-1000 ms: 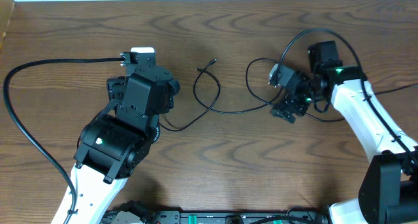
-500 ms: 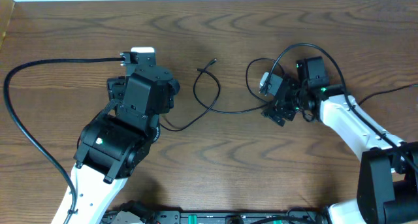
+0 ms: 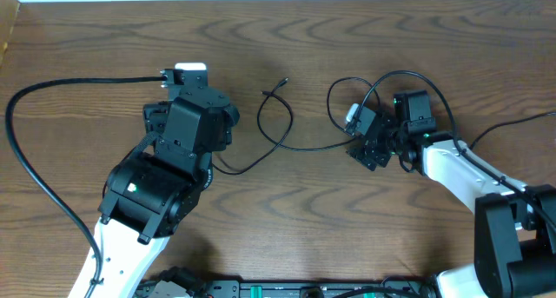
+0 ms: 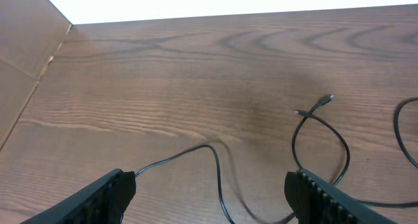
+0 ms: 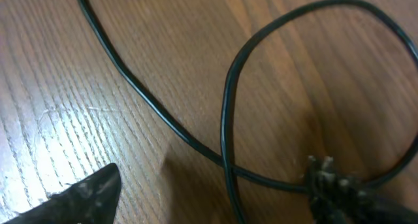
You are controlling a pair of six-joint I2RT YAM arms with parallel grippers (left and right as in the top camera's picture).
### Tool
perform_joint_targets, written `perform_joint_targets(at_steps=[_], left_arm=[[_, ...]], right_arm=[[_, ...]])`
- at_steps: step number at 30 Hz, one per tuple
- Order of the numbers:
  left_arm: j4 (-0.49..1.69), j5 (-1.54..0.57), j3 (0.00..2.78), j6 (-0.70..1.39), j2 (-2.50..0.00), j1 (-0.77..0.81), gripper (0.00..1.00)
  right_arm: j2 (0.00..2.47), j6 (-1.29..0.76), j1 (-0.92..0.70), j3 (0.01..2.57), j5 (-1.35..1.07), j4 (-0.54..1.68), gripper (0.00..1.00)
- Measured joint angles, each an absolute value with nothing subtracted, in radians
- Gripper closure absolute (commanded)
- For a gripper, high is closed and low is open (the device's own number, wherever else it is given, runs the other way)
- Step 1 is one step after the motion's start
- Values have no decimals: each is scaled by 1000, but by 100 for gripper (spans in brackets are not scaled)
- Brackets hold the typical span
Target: Untangle cables
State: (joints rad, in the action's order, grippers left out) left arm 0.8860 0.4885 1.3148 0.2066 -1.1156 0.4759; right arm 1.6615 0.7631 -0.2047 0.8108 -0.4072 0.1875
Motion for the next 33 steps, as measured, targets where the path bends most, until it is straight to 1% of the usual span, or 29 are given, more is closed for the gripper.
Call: perform_joint_targets(at_steps=[2,5,9,11,12,13,16,21,26,33], left_arm=[[886,480,1315,207,-1116,476,21],[886,475,1315,207,-1116,476,21],[886,472,1315,207,-1116,476,21],[886,472,1315,207,-1116,476,21],[886,470,1315,207,-1116,476,21],[886,469,1315,207,-1116,476,21],[886,469,1315,207,-1116,476,21],[886,468,1315,207,-1116,476,21],[886,468,1315,207,-1116,476,21],[886,468,1315,207,-1116,476,21]], right_arm=[[1680,764,-205,810,-407,184,23],[1730,764,-205,810,-407,182,27],[1784,762,-204,821,-437,163,28],[1800,759,-203,829,-461,160,33],[1810,760,-204,833,-476,156,39],[1818,762,-204,838,-486,152,49],[1845,765,-204,855,-518,139,99],[1861,730,-204,863,-556,140,99],[1863,646,-203,863,-561,128,99],[1853,381,-194,863,-546,112,99]])
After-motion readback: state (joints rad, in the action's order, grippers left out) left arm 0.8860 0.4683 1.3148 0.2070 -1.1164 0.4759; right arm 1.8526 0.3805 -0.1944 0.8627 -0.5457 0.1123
